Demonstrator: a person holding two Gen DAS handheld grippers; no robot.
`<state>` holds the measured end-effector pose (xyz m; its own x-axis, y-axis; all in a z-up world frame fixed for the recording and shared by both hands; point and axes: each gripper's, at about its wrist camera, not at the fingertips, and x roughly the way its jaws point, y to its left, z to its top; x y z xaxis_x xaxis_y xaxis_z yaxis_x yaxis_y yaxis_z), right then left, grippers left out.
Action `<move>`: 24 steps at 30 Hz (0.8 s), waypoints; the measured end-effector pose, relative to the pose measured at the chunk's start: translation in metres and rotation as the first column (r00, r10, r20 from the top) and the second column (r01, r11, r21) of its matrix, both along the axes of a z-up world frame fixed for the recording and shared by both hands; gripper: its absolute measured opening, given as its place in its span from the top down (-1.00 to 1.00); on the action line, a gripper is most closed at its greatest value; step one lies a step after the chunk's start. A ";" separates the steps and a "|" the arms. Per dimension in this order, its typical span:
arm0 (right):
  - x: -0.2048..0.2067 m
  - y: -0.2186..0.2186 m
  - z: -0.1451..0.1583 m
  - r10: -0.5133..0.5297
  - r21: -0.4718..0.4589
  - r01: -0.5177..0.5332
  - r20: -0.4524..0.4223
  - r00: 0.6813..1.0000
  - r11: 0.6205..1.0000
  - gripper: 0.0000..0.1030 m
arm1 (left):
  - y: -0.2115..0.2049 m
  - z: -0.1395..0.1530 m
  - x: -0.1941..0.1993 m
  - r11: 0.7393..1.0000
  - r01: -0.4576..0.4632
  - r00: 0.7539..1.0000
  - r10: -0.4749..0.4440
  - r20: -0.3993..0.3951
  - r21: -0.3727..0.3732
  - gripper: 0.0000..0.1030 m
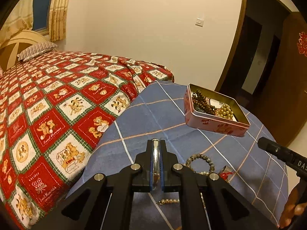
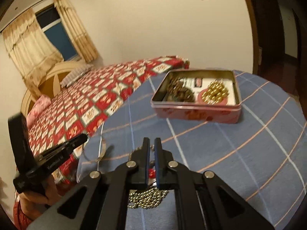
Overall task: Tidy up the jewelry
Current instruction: 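Grasp the silver bangle with left gripper while right gripper grasps the red-tasseled chain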
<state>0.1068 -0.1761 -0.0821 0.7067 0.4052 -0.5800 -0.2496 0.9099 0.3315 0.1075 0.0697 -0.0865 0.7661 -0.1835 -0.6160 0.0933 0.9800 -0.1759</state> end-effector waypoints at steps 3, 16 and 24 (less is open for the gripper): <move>0.003 0.013 -0.006 0.059 -0.003 -0.060 -0.034 0.998 0.998 0.75 | -0.001 0.001 0.000 1.000 -0.002 1.000 0.002 -0.001 0.007 0.93; 0.016 0.070 -0.065 0.162 -0.226 -0.198 -0.167 0.973 0.954 0.76 | 0.007 0.011 -0.008 1.000 -0.004 1.000 0.004 0.023 -0.004 0.93; 0.011 0.024 -0.030 0.094 -0.054 -0.099 -0.087 0.992 0.994 0.82 | 0.006 0.016 -0.011 1.000 0.002 0.999 -0.002 0.039 -0.011 0.93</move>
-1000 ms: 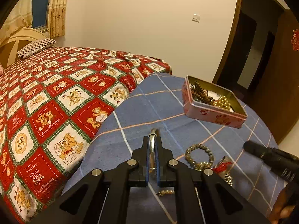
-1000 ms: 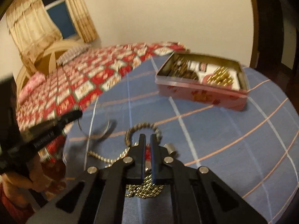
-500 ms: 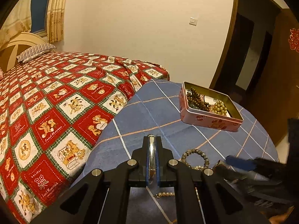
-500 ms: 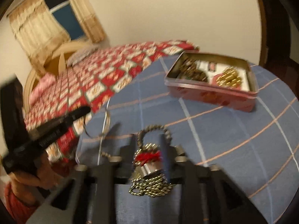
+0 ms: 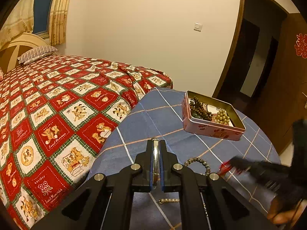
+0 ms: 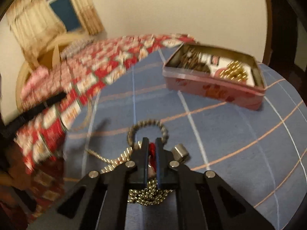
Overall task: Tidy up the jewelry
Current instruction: 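Grasp the silver bangle with left gripper while right gripper grasps the red-tasseled chain, then carry the silver bangle and tasseled chain into the pink tin and release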
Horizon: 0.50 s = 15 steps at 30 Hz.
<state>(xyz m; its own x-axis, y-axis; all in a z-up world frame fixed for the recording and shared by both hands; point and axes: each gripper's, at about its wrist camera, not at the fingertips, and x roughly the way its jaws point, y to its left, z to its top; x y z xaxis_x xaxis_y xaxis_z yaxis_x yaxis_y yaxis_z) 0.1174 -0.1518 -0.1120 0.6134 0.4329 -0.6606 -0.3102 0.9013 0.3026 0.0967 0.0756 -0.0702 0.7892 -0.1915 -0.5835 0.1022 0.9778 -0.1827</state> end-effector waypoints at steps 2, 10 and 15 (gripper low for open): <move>-0.001 -0.015 0.017 -0.027 0.073 0.025 0.028 0.999 0.997 0.82 | -0.001 0.003 -0.001 1.000 0.002 1.000 -0.002 0.006 -0.003 0.93; -0.006 -0.041 0.048 -0.123 0.126 0.110 0.098 0.988 0.986 0.82 | -0.009 0.009 -0.001 1.000 0.021 1.000 -0.021 0.021 -0.001 0.93; -0.007 -0.049 0.050 -0.139 0.134 0.124 0.108 0.984 0.983 0.82 | -0.017 0.012 0.002 0.999 0.041 0.999 -0.041 0.027 -0.001 0.93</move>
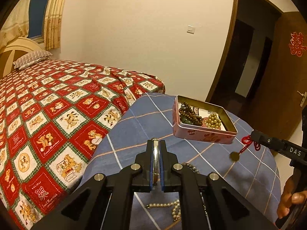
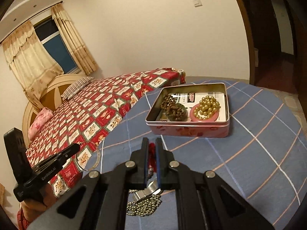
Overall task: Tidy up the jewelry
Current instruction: 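Carry the silver bangle and tasseled chain into the pink tin and release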
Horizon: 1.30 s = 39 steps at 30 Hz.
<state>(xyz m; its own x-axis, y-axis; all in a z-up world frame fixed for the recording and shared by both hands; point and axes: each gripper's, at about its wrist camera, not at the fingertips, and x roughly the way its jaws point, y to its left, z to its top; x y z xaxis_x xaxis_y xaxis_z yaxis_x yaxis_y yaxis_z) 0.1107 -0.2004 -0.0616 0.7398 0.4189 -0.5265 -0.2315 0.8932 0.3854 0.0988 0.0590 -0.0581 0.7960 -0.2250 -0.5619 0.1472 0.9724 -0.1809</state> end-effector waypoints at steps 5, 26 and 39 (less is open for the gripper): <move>0.004 -0.004 0.001 -0.004 0.001 0.004 0.006 1.000 1.000 0.82 | -0.006 0.000 0.006 1.000 0.010 1.000 -0.010 -0.003 0.001 0.93; 0.066 -0.032 0.016 -0.033 0.021 0.032 0.043 0.999 0.999 0.82 | -0.086 0.017 0.083 0.985 0.170 0.985 -0.169 0.035 -0.023 0.93; 0.107 -0.054 0.001 -0.077 0.026 0.077 0.002 0.997 0.997 0.82 | -0.144 0.000 0.144 0.961 0.272 0.962 -0.272 -0.002 -0.049 0.93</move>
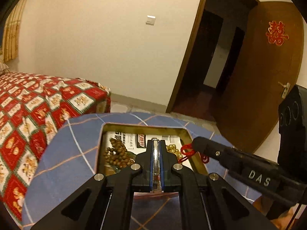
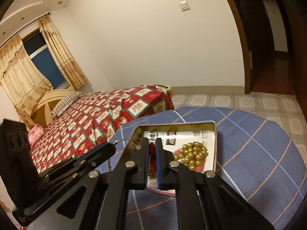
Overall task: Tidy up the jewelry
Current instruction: 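Carry the silver bangle and tasseled chain into the pink tin and release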
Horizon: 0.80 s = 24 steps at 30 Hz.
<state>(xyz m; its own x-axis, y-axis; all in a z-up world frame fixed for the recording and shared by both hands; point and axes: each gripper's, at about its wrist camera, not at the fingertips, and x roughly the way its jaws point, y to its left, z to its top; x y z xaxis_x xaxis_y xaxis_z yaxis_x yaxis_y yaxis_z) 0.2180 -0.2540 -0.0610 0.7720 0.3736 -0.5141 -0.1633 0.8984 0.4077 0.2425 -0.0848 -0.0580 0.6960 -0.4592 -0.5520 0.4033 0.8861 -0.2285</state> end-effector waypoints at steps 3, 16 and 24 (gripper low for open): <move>0.007 -0.006 -0.019 -0.021 -0.004 0.020 -0.049 0.999 1.000 0.82 | -0.010 -0.015 0.009 0.999 0.010 0.999 -0.009 -0.030 0.036 0.93; 0.001 -0.028 -0.033 -0.114 -0.024 0.113 -0.083 0.990 0.993 -0.21 | -0.013 -0.030 0.013 0.996 0.010 0.994 0.000 -0.108 0.092 0.89; -0.027 -0.042 -0.006 -0.198 0.007 0.199 -0.034 0.980 0.980 -0.20 | 0.008 -0.005 -0.017 0.991 -0.045 0.998 0.051 -0.041 0.130 0.54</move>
